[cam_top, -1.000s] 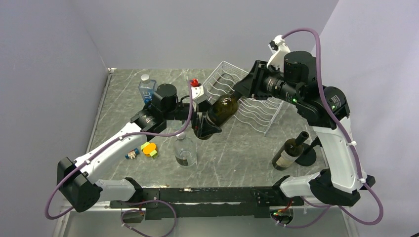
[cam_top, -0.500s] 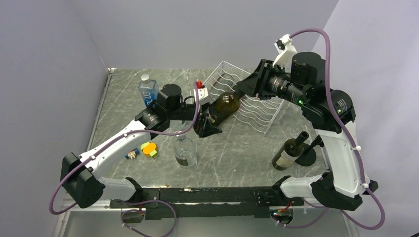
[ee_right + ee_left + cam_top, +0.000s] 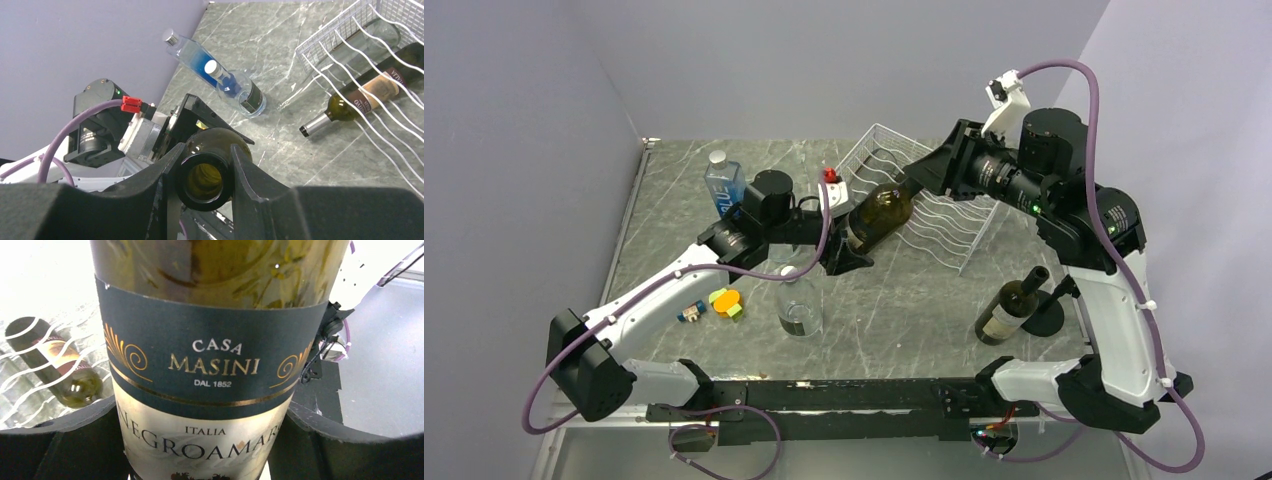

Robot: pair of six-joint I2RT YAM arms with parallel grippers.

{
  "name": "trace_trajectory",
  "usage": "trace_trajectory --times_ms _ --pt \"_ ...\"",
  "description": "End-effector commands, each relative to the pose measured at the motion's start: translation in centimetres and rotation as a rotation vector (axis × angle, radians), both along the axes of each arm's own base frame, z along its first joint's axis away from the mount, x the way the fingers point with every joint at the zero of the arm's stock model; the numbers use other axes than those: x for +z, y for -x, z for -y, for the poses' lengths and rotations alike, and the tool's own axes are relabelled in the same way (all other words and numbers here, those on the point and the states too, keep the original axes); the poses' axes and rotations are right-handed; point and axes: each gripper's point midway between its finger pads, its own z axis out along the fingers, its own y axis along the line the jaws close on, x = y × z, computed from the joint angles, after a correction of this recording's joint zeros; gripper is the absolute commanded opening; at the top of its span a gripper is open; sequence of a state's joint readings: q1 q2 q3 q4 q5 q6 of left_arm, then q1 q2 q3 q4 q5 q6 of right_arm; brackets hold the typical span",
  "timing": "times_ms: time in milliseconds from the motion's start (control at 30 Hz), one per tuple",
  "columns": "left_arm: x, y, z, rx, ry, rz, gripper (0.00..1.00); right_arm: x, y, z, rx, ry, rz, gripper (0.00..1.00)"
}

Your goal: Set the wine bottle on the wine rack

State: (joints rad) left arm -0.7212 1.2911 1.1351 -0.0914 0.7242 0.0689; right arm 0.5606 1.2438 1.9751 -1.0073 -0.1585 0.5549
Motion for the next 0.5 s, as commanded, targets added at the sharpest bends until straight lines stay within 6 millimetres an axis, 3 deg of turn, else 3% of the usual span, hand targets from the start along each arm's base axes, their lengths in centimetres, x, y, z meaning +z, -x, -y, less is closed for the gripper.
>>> trace_trajectory --times_ms 0,33,100,200,300,367,467 --pt "4.6 -1.8 0.0 0.057 0.071 0.144 0.11 4.8 1.1 -0.8 0.055 -0.148 0.127 0.0" --pt "4.8 -2.1 0.0 0.072 0.071 0.156 0.02 4.3 1.0 -0.7 0.047 -0.139 0.123 0.0" --pt "5.0 -2.8 -0.1 0.1 0.071 0.195 0.01 3.3 0.8 -0.6 0.041 -0.115 0.116 0.03" --pt "5.9 -4.2 -0.6 0.166 0.078 0.285 0.01 1.7 0.3 -0.2 0.023 -0.059 0.109 0.5" --pt "8.1 -5.2 -0.5 0.182 0.091 0.413 0.01 -0.4 -0.7 0.7 -0.015 0.05 0.091 0.86" --pt "9.3 -6.4 -0.4 0.206 0.083 0.47 0.01 -2.0 -1.2 1.6 -0.06 0.116 0.06 0.97" --pt "10.9 -7.5 -0.2 0.238 0.094 0.539 0.01 -2.6 -1.8 2.6 -0.111 0.147 0.054 1.0"
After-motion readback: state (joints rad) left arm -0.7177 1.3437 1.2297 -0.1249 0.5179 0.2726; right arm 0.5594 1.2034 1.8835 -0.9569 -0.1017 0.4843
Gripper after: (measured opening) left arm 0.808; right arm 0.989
